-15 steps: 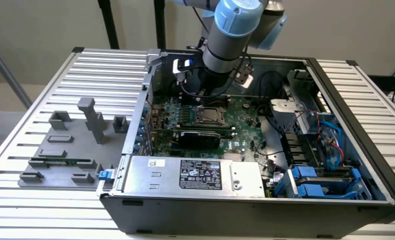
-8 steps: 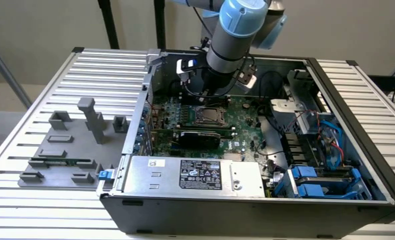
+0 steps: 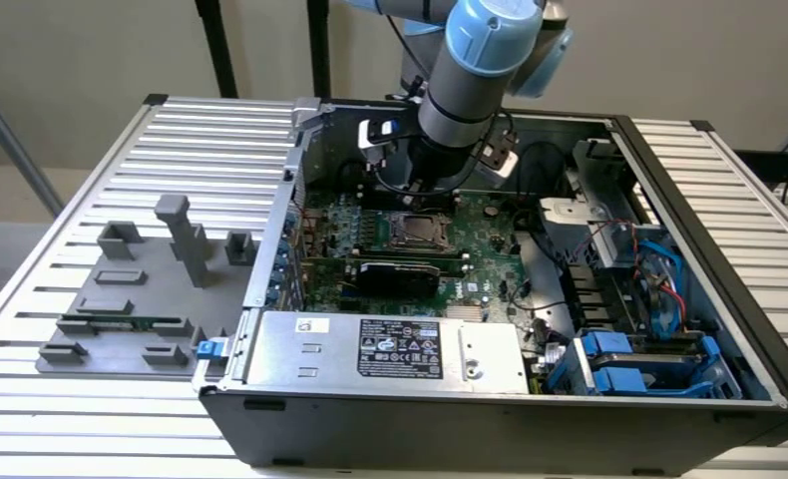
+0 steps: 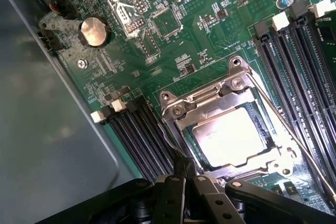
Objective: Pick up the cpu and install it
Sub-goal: 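Install the first cpu locking lever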
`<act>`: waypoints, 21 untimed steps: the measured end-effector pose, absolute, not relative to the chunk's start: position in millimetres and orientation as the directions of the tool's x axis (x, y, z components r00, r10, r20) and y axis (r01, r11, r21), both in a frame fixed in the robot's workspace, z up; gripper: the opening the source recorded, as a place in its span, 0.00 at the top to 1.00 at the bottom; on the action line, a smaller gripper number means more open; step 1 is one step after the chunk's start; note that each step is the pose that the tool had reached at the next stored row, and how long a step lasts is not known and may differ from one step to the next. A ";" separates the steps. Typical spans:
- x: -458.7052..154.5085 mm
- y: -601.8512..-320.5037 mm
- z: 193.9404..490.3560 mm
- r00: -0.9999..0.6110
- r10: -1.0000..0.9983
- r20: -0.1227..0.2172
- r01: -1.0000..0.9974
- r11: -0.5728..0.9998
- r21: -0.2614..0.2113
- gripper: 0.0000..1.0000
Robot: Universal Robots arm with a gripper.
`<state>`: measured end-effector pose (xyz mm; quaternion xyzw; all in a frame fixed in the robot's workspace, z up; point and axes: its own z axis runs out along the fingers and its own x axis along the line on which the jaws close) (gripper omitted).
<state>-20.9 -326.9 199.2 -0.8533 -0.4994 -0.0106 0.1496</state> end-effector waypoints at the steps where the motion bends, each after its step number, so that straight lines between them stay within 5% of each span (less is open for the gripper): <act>1: -21.0 -326.9 199.2 0.501 0.849 0.167 0.855 -0.457 -0.245 0.89; 21: -30.2 -320.8 199.2 0.503 0.849 0.162 0.853 -0.456 -0.253 0.89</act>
